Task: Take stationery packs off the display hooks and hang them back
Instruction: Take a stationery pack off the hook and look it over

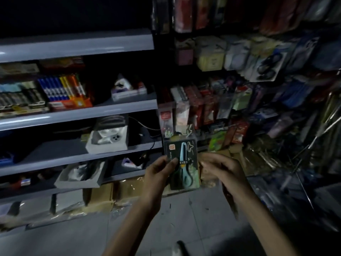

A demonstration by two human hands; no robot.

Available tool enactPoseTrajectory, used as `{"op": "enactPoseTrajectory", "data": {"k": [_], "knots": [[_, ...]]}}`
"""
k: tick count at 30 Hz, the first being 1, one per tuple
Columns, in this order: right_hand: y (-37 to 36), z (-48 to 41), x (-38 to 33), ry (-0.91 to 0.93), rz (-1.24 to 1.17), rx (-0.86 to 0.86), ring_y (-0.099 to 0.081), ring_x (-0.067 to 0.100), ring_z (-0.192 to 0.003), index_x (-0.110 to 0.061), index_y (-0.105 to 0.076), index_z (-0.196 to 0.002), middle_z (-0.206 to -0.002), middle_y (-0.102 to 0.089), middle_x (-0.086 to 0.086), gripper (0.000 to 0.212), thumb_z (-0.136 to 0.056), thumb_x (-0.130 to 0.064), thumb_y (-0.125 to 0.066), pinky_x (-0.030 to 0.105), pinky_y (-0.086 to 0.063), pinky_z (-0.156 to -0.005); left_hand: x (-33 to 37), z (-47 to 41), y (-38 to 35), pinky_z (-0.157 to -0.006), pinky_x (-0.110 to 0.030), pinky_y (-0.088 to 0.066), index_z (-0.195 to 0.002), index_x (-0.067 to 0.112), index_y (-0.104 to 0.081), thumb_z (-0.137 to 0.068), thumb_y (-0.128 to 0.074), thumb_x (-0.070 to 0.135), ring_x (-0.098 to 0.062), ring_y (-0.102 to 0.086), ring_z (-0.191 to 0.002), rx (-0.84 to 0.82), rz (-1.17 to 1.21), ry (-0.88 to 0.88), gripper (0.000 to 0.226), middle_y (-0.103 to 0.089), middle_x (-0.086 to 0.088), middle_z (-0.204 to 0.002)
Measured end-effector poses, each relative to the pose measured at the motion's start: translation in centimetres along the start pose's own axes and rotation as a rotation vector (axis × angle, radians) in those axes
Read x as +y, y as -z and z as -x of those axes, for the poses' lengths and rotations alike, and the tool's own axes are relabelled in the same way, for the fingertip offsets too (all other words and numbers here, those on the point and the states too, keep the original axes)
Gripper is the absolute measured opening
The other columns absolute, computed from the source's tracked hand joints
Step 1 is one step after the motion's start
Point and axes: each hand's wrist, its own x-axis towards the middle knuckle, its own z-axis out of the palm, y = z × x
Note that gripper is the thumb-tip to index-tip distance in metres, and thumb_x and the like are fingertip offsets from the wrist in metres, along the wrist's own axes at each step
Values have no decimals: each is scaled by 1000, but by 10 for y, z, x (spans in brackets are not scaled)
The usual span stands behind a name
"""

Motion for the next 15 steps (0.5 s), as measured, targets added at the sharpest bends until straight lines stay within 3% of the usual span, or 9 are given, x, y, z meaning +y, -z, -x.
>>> {"op": "enactPoseTrajectory", "data": {"k": [2, 4, 7, 11, 13, 15], "knots": [[6, -21, -18, -27, -54, -12, -72, 7, -104, -29, -79, -104, -104, -79, -10, 30, -77, -43, -80, 36, -58, -95, 8, -19, -14, -92, -49, -56, -108, 4, -74, -99, -65, 20, -27, -73, -99, -5, 21, -26, 21, -76, -16, -108], [11, -44, -35, -51, -74, -25, -71, 5, -106, -33, -76, -98, -101, -78, -15, 36, -67, -51, -82, 33, -57, -95, 17, -39, -27, -89, -49, -56, -108, 3, -74, -98, -65, 21, -29, -72, -96, -22, 47, -53, 22, -74, -20, -108], [18, -81, -53, -25, 16, -12, -69, 0, -102, -35, -70, -95, -97, -73, -22, 25, -76, -41, -86, 29, -56, -92, 33, -69, -44, -84, -46, -58, -106, 5, -75, -98, -66, 22, -34, -73, -97, -72, 80, -78, 21, -75, -21, -107], [29, -120, -72, 46, 76, 53, -73, 11, -92, -16, -78, -95, -92, -76, 0, 17, -88, -31, -79, 39, -57, -86, 57, -107, -63, -82, -50, -59, -105, 8, -76, -97, -67, 24, -40, -72, -100, -97, 91, -133, 20, -75, -21, -104], [35, -135, -86, 63, 52, 74, -71, 0, -79, -18, -77, -84, -81, -74, -1, 11, -90, -27, -78, 35, -53, -83, 72, -125, -73, -81, -42, -60, -111, 9, -76, -98, -67, 21, -36, -73, -102, -104, 76, -187, 20, -76, -16, -106], [43, -152, -100, 77, 36, 68, -69, -7, -78, -23, -77, -83, -85, -73, -5, 8, -90, -27, -77, 29, -55, -77, 91, -140, -79, -82, -32, -59, -117, 10, -74, -98, -67, 17, -26, -74, -103, -105, 71, -256, 22, -77, -11, -109]]}}
